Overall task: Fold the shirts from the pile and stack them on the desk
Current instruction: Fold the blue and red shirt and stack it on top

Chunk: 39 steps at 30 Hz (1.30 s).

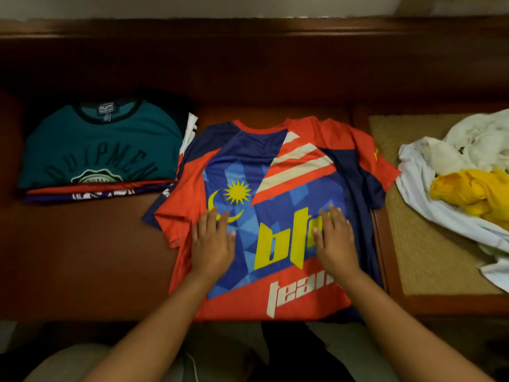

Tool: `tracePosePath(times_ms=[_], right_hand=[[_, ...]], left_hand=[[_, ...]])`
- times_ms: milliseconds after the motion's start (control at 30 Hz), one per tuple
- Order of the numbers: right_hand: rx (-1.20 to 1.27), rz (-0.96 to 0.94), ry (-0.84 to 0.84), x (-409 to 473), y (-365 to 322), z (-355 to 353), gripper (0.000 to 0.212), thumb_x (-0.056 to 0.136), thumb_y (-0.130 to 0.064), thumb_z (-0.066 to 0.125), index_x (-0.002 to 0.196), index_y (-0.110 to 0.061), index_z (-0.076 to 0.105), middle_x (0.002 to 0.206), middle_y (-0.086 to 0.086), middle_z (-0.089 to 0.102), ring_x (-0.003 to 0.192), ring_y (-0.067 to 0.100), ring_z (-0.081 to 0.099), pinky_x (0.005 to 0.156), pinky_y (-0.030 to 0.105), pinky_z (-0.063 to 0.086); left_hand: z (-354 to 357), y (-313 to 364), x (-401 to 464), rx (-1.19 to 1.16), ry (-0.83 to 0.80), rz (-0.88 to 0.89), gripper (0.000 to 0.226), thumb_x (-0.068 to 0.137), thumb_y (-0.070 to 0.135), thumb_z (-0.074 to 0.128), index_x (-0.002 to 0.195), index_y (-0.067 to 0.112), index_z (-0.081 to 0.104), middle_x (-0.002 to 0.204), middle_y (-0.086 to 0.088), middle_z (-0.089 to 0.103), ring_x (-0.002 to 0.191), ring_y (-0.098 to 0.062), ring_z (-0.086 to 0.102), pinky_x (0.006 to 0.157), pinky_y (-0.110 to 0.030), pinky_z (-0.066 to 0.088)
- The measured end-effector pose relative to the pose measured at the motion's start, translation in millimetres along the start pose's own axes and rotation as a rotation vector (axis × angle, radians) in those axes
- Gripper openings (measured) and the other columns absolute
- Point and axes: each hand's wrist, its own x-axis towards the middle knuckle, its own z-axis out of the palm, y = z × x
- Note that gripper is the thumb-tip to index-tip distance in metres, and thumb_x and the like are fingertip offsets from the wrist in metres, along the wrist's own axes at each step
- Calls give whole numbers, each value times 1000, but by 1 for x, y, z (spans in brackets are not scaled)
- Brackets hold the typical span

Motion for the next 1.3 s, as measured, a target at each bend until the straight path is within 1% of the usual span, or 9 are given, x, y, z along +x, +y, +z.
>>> tracePosePath(times_ms=[133, 267, 333, 433, 533, 667, 867, 1033, 1300], right_hand=[[-60, -28, -98, -89, 6, 22, 68, 90, -49, 19, 144, -12, 40, 157, 10, 25, 147, 28, 16, 117, 48, 17], [-125, 36, -87, -104, 22, 21, 67, 92, -47, 25, 150, -14, 29, 159, 7, 20, 147, 24, 14, 117, 44, 15], [-37, 115, -38, -105, 20, 10, 58, 94, -35, 38, 145, -6, 37, 153, 14, 32, 143, 31, 24, 115, 45, 23], [142, 169, 152, -130, 24, -7, 40, 91, -23, 45, 123, 0, 54, 126, 21, 54, 118, 38, 48, 99, 46, 40], [263, 419, 317, -168, 46, -14, 35, 91, -11, 54, 122, 5, 55, 125, 27, 52, 117, 41, 47, 100, 46, 37], [229, 626, 268, -181, 58, -20, 39, 92, -12, 57, 127, 3, 50, 132, 28, 44, 120, 44, 45, 102, 45, 37], [41, 570, 133, -164, 58, -24, 21, 93, -15, 55, 111, -4, 58, 119, 21, 50, 112, 38, 49, 94, 44, 42], [-35, 535, 122, -162, 70, -29, 21, 91, -9, 49, 106, 0, 60, 113, 23, 54, 105, 40, 53, 89, 43, 45], [107, 297, 200, -113, 52, -61, 23, 90, -8, 53, 111, -1, 59, 106, 22, 59, 99, 38, 56, 81, 40, 45]], left_hand=[[20, 0, -98, 93, -157, -5, 56, 82, 43, 38, 129, 20, 59, 131, -12, 56, 106, -33, 55, 80, -46, 49], [18, -21, -109, 123, -75, -140, 52, 86, 40, 51, 132, 16, 57, 138, -17, 51, 113, -39, 50, 86, -52, 46], [7, -26, -113, 81, -39, -223, 51, 85, 33, 63, 131, 12, 56, 141, -18, 47, 120, -42, 46, 92, -55, 42], [-6, -29, -139, 33, 13, -254, 50, 83, 28, 67, 128, 10, 56, 135, -19, 50, 119, -40, 46, 91, -53, 41], [-4, -33, -168, -122, 27, -511, 46, 87, 28, 63, 126, 6, 54, 128, -22, 49, 118, -40, 43, 91, -50, 40], [1, -37, -181, -272, 13, -695, 45, 90, 30, 62, 125, 4, 52, 131, -24, 47, 123, -42, 41, 97, -48, 39], [0, -44, -161, -303, -82, -651, 24, 93, 21, 55, 109, 3, 56, 117, -25, 60, 109, -42, 57, 89, -44, 47], [-11, -53, -156, -173, -142, -741, 29, 92, 14, 45, 117, 4, 56, 125, -23, 57, 115, -41, 55, 92, -47, 46], [-15, -39, -108, -307, 167, -566, 35, 83, 3, 55, 117, -4, 57, 121, -31, 50, 115, -45, 45, 98, -44, 34]])
